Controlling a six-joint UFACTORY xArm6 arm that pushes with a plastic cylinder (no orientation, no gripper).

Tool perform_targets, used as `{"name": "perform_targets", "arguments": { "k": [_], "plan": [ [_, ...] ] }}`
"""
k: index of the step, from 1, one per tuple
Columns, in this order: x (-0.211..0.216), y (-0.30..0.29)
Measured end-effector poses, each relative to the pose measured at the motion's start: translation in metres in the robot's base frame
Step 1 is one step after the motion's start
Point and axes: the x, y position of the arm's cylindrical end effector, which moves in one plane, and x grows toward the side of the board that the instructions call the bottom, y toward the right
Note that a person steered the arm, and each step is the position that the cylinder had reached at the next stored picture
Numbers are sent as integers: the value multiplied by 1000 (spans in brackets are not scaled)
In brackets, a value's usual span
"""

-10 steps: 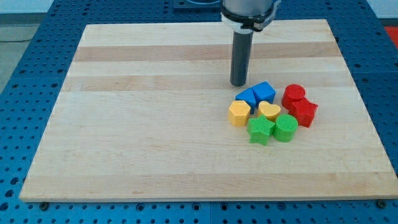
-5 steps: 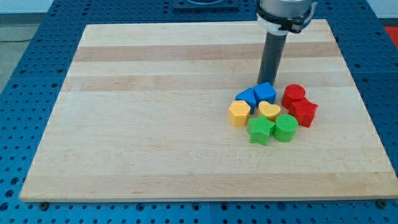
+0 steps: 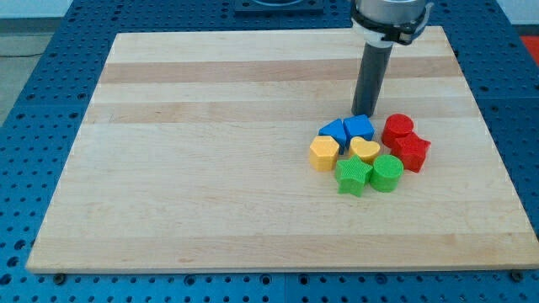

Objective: Move the red circle into the blue cube

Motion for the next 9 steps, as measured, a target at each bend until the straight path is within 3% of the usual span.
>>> {"name": "perform_targets", "arguments": {
  "k": [2, 9],
  "plan": [
    [-3, 83],
    [38, 68]
  ]
}}
